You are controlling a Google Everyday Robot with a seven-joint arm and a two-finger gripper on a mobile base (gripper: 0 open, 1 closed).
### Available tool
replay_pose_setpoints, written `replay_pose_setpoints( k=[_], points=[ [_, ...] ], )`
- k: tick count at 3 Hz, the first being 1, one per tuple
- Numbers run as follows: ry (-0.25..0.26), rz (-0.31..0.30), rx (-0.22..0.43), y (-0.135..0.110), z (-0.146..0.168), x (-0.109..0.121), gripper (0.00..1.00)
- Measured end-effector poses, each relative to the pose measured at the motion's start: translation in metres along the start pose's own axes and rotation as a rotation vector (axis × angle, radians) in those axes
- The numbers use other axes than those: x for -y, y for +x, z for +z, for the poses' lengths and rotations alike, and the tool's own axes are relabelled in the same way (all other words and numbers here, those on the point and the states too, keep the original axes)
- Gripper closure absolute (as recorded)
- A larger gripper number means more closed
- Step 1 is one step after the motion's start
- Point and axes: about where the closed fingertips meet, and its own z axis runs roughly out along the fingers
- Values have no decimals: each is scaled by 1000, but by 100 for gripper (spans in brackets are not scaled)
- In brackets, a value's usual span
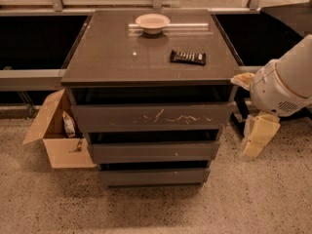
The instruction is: Open middle drawer
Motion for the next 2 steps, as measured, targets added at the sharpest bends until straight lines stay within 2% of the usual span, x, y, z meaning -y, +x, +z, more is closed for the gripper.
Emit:
replay_pose_setpoints(
  k=[2],
  points=[
    [-117,-85,-11,45,91,-13,0]
  ],
)
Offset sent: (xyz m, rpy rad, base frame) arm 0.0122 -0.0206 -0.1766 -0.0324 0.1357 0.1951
